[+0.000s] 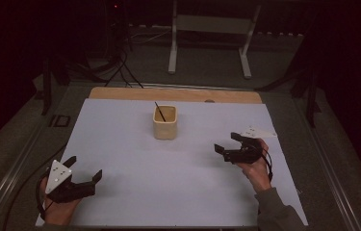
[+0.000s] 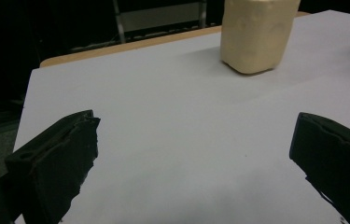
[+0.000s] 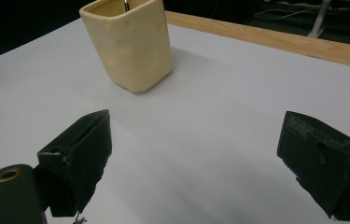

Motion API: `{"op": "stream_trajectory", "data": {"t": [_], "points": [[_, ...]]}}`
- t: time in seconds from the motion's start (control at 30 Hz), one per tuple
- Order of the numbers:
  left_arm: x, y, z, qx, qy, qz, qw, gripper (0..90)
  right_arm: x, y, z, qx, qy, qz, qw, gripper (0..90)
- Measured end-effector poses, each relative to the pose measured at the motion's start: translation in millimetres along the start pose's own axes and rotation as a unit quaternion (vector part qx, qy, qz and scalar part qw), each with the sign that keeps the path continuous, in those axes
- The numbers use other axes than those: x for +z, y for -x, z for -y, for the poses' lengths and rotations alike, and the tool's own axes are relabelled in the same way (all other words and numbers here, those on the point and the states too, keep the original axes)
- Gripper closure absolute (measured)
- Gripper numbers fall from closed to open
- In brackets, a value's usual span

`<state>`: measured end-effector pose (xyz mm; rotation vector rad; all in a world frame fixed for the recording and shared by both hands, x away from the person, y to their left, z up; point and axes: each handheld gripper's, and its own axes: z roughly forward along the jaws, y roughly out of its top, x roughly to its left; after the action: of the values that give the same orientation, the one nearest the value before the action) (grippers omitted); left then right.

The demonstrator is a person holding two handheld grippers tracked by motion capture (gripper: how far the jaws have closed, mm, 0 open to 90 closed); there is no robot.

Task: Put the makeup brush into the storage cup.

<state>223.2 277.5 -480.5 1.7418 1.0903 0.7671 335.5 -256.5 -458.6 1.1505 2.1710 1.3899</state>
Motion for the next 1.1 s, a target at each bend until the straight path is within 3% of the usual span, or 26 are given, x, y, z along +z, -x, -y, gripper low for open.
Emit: {"op": "stream_trajectory", "data": {"t": [0.17, 0.73, 1.1], "points": [[3.5, -2.2, -0.3, -0.002, -0.001, -0.002, 1.0000, 2.0, -15.2, 4.3, 15.7, 0.008, 0.016, 0.010, 0.9998, 10.0], [14.4, -13.6, -0.3, -0.010, -0.005, -0.012, 0.9999, 2.0, -53.9, 17.6, 39.2, 0.006, 0.039, 0.040, 0.9984, 10.0], [13.6, -20.5, -0.7, -0.016, 0.001, -0.018, 0.9997, 2.0, -74.3, 23.5, 50.4, 0.004, 0.070, 0.041, 0.9967, 9.9]]}}
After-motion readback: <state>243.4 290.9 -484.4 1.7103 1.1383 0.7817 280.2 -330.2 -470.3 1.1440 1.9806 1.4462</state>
